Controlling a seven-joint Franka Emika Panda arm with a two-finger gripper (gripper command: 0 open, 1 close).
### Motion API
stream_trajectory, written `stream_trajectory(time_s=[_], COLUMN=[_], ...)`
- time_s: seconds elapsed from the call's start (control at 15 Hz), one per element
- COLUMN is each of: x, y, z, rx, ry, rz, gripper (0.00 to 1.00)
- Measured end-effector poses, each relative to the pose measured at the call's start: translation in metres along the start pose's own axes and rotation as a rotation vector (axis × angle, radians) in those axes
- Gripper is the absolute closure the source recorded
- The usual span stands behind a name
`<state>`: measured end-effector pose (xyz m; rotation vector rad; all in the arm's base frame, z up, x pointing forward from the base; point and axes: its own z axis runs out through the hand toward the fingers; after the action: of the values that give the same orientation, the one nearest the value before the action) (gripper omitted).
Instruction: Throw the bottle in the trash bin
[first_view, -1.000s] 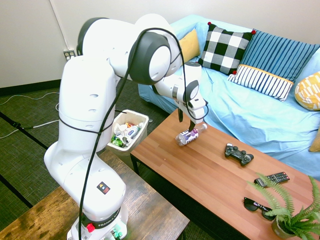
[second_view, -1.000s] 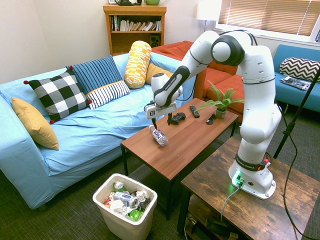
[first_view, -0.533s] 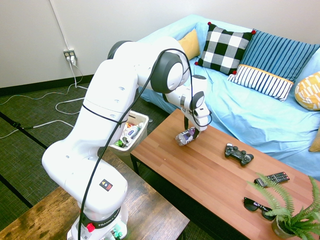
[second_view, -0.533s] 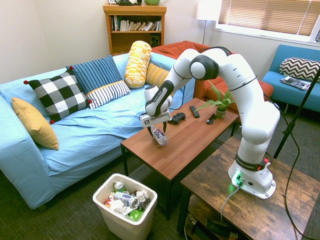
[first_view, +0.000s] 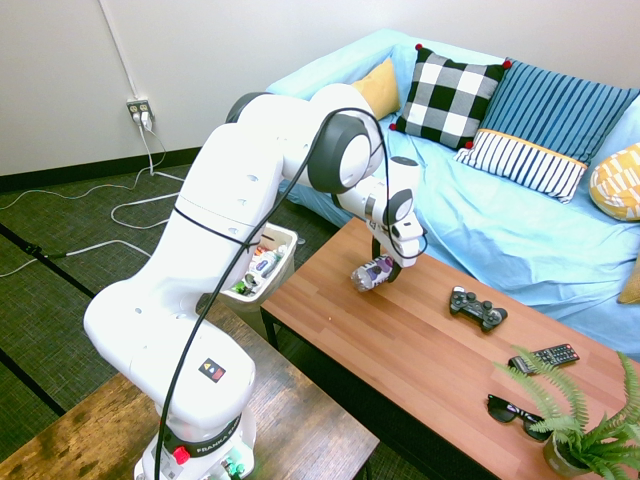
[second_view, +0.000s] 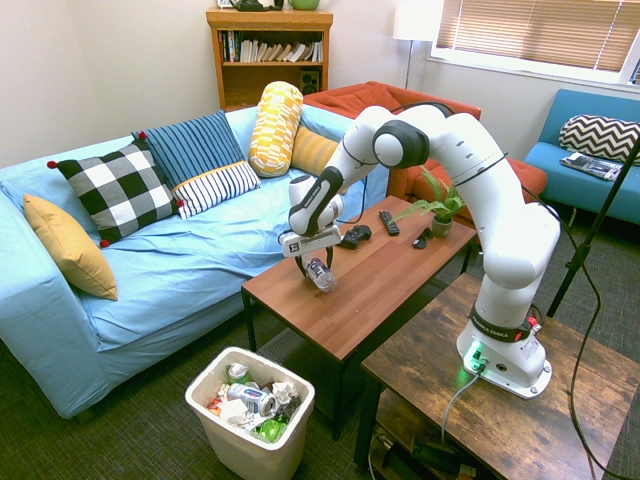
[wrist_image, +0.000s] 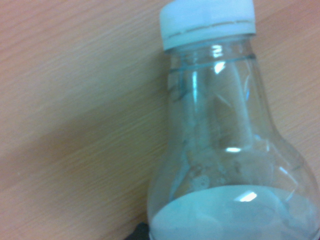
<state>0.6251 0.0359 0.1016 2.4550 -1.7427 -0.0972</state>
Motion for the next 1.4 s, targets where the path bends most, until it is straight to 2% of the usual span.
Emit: stream_trajectory(time_s=[0.4, 0.6, 0.73, 0.87, 1.0, 1.2, 1.4], x=[-0.004, -0.035, -0.097, -0.182, -0.268, -0.369, -0.438], y=[-0.002, -0.011, -0.016, -0.014, -0.006, 0.005, 0.009], z=[-0.003, -0.040, -0.088, -0.130, -0.145, -0.125, -0.086], rx=[0.011, 0.057, 0.088, 0.091, 0.075, 0.028, 0.002], ry=[-0.012, 0.001, 0.039, 0.088, 0.127, 0.171, 0.215], rz=[-0.020, -0.085, -0.181, -0.278, -0.370, -0.495, -0.610], gripper=[1.00, 1.00, 1.00, 1.00, 1.00, 1.00, 1.00])
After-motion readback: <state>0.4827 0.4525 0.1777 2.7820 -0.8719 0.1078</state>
